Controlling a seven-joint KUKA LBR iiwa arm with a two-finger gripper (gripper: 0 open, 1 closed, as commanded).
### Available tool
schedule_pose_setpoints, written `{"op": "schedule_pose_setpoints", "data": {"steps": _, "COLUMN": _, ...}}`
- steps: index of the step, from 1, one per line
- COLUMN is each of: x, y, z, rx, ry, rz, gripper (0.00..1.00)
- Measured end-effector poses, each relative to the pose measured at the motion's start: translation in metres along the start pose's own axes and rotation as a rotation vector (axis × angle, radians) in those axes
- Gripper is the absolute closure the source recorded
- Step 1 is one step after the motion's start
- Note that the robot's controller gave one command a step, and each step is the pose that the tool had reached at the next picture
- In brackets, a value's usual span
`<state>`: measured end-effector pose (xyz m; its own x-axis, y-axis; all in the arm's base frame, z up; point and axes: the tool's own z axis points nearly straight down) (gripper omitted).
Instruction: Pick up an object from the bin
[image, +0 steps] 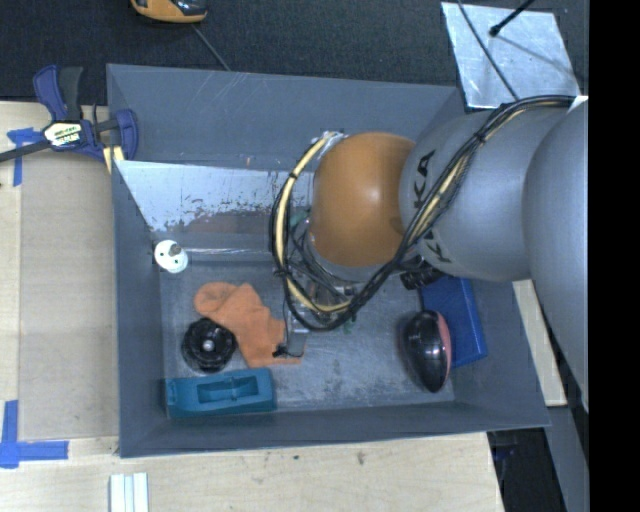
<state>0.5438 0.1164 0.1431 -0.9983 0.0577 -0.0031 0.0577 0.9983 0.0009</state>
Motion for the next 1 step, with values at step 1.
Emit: {"op": "schedule_pose_setpoints", "data": {"steps": 1, "x": 0.0074, "y": 0.0175, "z": 0.0287, "rx": 0.000, "ry": 0.002, "rz": -0.008, "gripper": 0.00}}
